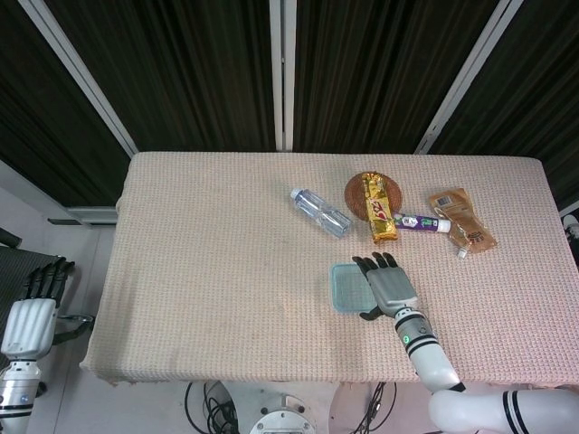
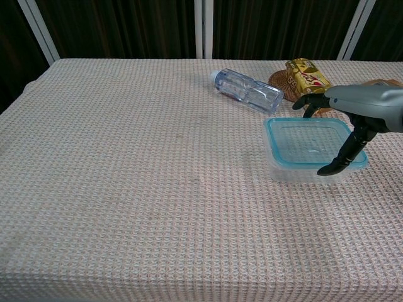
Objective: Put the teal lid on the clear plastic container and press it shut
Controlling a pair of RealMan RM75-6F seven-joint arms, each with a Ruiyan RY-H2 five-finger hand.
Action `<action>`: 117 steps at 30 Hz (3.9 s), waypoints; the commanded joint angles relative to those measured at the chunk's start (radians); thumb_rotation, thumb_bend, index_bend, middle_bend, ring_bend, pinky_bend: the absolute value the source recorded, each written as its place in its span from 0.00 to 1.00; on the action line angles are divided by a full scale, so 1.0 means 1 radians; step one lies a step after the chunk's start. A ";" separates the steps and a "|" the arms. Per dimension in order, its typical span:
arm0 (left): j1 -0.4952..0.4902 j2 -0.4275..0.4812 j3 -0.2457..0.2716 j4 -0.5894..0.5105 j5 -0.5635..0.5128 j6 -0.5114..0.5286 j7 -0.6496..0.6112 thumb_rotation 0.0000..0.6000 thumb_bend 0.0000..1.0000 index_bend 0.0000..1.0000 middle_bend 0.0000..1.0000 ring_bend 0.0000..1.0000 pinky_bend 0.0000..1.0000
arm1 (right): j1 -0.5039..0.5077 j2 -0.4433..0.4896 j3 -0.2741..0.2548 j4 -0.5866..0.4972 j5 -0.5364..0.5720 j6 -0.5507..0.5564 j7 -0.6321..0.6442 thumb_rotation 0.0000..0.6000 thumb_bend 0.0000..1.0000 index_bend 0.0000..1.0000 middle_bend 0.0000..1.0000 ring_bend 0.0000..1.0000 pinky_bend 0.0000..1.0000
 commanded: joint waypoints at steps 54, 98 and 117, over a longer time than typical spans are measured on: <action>-0.003 -0.035 0.002 0.060 -0.006 -0.012 -0.051 1.00 0.00 0.04 0.00 0.00 0.07 | -0.025 -0.046 -0.050 0.011 -0.088 0.053 0.028 1.00 0.00 0.00 0.06 0.00 0.00; 0.011 -0.018 0.005 -0.005 0.006 0.019 0.010 1.00 0.00 0.03 0.00 0.00 0.07 | -0.313 0.055 -0.229 0.167 -0.735 0.030 0.364 1.00 0.00 0.00 0.33 0.00 0.00; 0.007 -0.004 0.002 -0.022 0.019 0.025 0.018 1.00 0.00 0.04 0.00 0.00 0.07 | -0.229 0.147 -0.111 0.035 -0.779 -0.053 0.260 1.00 0.00 0.08 0.25 0.00 0.00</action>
